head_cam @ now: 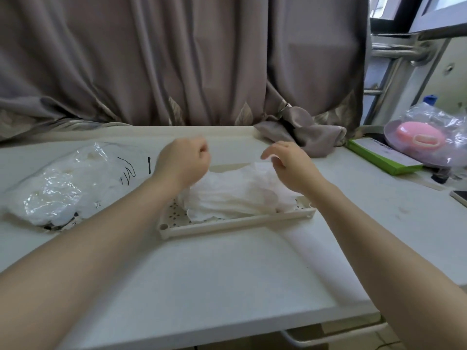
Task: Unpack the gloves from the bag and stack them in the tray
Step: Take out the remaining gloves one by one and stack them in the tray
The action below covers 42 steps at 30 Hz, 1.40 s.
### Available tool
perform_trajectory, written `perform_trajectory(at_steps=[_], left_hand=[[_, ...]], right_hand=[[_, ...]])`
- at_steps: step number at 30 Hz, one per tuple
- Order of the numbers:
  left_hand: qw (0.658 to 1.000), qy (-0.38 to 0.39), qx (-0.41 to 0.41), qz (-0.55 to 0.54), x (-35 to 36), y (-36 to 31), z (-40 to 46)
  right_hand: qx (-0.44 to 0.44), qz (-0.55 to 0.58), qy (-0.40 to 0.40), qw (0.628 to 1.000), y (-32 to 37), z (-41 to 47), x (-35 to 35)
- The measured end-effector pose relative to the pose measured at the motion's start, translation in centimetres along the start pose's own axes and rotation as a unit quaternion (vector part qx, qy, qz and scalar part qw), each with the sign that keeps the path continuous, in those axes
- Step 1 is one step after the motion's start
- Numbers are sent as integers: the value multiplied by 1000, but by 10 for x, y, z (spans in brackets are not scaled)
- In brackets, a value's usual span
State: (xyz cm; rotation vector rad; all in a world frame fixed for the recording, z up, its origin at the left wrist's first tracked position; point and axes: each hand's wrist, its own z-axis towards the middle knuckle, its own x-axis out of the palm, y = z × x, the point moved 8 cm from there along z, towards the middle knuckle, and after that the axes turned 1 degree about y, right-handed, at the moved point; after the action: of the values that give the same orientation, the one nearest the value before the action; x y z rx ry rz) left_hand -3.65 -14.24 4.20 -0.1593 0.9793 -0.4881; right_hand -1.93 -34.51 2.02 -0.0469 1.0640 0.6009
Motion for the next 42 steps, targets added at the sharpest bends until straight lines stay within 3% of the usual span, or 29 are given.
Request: perform_trajectory(at_steps=[2, 4, 8, 12, 20, 23, 28, 30, 32, 35, 37, 40, 42], left_hand=[[995, 61, 76, -34, 19, -37, 9], [977, 183, 107, 17, 60, -48, 8], [930, 325, 11, 171, 108, 5, -20], [923, 304, -2, 235, 104, 34, -34], [914, 304, -19, 266, 88, 42, -36], [905, 303, -8, 298, 82, 52, -43], [911, 353, -45, 209, 80, 61, -51], [933, 329, 2, 144, 73, 51, -53], [965, 255, 61, 27, 50, 38, -55], [989, 58, 114, -73, -20, 44, -58], [995, -52, 66, -53, -56, 83, -56], [998, -16, -56, 8, -56, 149, -59], [996, 34, -82, -3, -40, 172, -67]], right_hand=[[-8, 9, 49, 999, 13, 10, 18], [-10, -6, 174, 985, 26, 7, 57], [64, -89, 285, 952, -1, -15, 95], [126, -105, 307, 938, -30, -22, 88], [165, 38, 282, 944, -38, -28, 81], [153, 22, 299, 942, -33, -31, 82], [183, -87, 335, 920, -29, -27, 76], [163, -125, 317, 926, -8, -18, 65], [107, -90, 263, 955, 32, -3, 54], [-47, 42, 109, 992, 120, 12, 36], [-115, 80, 25, 990, 169, 15, 30], [-169, 63, 31, 983, 222, 22, 56], [-165, 2, 140, 976, 236, 31, 100]])
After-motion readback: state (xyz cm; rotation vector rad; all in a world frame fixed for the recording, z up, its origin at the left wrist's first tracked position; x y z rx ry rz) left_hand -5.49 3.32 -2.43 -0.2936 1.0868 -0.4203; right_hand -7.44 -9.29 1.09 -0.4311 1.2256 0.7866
